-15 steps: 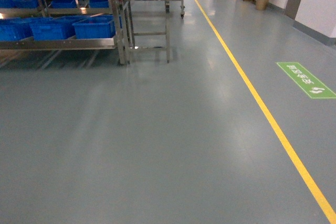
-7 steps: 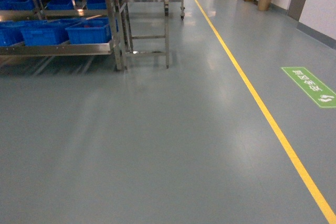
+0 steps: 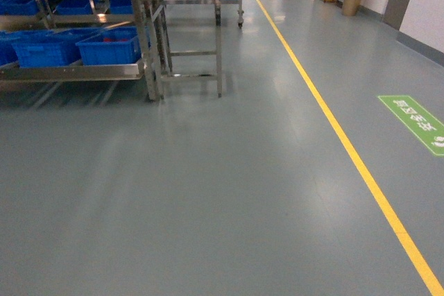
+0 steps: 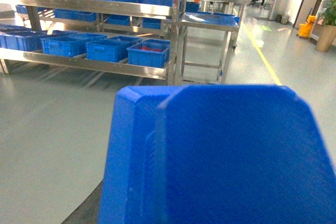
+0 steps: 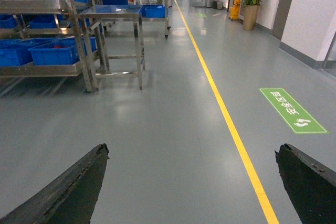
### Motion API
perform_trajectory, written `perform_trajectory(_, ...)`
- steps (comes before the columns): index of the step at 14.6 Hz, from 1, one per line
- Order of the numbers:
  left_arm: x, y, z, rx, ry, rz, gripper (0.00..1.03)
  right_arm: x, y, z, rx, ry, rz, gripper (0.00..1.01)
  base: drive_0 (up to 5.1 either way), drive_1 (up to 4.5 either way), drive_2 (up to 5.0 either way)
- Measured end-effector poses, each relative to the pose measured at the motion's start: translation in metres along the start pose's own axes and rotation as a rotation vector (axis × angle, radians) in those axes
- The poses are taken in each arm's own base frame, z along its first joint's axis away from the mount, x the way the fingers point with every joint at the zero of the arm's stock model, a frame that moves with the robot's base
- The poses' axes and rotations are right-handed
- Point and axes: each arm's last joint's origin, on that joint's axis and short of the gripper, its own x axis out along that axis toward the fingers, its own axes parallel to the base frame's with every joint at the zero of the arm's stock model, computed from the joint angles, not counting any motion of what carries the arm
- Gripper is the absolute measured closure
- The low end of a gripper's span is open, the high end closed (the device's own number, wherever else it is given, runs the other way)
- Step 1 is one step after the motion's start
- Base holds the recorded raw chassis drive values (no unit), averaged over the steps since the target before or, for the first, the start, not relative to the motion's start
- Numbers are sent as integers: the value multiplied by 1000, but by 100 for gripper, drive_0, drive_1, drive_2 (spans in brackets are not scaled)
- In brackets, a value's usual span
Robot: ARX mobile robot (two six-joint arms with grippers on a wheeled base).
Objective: Pick blue part to blue bin on bottom shelf
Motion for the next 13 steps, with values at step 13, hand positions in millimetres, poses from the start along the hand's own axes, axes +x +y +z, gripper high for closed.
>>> perform_trajectory(13,0,0,0,-3,-3,-1,60,0,0,0,0,-1,0,3,-1,410,-411)
